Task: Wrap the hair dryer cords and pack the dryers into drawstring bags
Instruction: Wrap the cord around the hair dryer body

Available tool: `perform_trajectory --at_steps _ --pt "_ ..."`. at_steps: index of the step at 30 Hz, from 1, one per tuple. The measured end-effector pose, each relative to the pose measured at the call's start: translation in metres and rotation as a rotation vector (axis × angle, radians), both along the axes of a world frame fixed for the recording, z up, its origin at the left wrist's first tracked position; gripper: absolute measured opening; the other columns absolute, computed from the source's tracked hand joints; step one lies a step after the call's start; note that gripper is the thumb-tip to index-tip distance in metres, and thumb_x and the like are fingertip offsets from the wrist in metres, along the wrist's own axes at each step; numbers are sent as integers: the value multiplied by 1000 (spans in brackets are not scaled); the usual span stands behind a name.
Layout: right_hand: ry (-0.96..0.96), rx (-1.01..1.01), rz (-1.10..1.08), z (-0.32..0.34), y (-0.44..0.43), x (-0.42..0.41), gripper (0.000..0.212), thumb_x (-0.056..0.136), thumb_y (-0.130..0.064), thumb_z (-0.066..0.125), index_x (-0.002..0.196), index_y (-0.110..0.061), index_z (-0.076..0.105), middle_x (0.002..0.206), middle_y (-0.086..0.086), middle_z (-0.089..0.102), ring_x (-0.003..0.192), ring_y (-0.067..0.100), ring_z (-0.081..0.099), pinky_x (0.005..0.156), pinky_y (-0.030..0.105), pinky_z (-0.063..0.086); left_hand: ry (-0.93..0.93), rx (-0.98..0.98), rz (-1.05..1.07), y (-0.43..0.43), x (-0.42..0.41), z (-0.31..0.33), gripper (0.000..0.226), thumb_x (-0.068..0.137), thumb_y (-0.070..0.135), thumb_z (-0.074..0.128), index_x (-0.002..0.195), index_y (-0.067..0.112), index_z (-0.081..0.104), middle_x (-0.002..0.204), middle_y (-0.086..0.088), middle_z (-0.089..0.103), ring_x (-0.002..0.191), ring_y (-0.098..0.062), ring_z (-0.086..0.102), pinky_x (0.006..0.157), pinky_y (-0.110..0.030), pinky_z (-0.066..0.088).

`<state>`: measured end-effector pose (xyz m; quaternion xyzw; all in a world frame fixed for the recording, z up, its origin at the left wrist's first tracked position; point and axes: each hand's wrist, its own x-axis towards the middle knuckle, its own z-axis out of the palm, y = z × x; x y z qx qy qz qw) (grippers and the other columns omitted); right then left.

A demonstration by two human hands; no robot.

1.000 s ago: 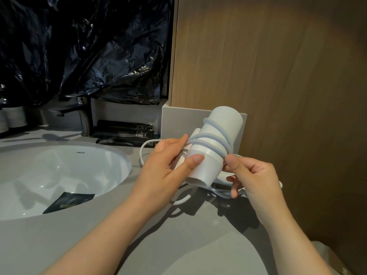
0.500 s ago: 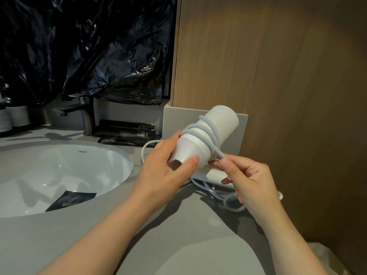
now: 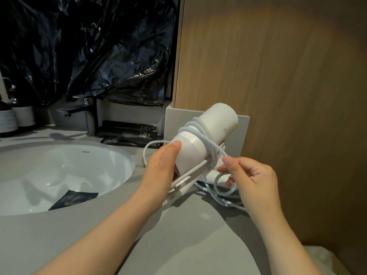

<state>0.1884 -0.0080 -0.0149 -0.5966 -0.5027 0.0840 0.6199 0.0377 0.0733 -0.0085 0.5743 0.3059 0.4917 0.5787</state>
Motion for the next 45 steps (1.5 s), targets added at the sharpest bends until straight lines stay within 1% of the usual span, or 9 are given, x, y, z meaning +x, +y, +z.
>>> perform_trajectory --at_steps 3,7,11,16,19,21,28,36,45 --pt "49 -159 32 -3 4 1 51 69 -66 47 84 -25 74 75 -5 70 68 12 67 58 16 51 -57 -36 -18 4 0 -5 36 87 57 46 82 29 68 92 -15 70 92 -37 66 90 -55 53" --pt "124 -274 111 2 4 0 65 64 -69 43 111 -29 64 99 -4 71 74 12 70 59 12 52 -111 -82 -142 7 -3 -7 44 93 52 42 100 15 65 81 -10 69 61 -18 65 54 -29 53" --pt "231 -198 134 10 -2 -2 40 70 -57 51 93 -29 67 81 0 74 73 7 71 48 2 44 -116 -4 -227 4 0 -6 35 99 38 37 97 16 64 81 -6 72 74 -16 68 70 -33 58" --pt "284 -59 82 7 0 1 49 69 -49 63 104 -15 71 76 -6 73 58 6 64 55 14 52 6 300 -113 3 -4 -7 40 86 42 52 122 25 60 102 12 68 92 -7 67 73 -24 57" --pt "262 -62 82 5 1 -1 53 66 -46 66 110 -15 69 74 -10 73 45 6 54 45 16 48 71 362 -74 -1 -4 -5 48 72 48 58 117 29 58 91 34 63 84 8 63 65 -10 50" --pt "247 -70 142 4 0 -4 53 66 -43 67 113 -19 67 83 -11 75 44 4 53 41 17 45 72 361 -42 -1 -2 -5 41 72 43 61 108 24 60 81 32 64 75 12 61 58 -5 45" --pt "278 -104 337 7 -2 -5 53 73 -34 64 125 -34 54 109 -11 71 48 7 56 44 17 48 -39 130 -96 12 -3 -8 46 76 55 63 99 15 65 85 -7 69 75 -19 66 62 -28 52" --pt "311 -19 210 12 -5 -5 40 69 -31 66 108 -28 61 90 -6 76 49 1 60 41 15 45 14 168 -112 11 -3 -8 46 77 59 60 99 19 64 80 11 68 78 -13 66 74 -40 59" --pt "232 -49 237 6 -3 -7 43 68 -34 68 111 -33 63 94 -12 75 54 10 62 45 19 50 192 167 -25 15 -1 -18 69 64 79 61 111 29 61 101 11 71 94 -7 68 77 -24 52"
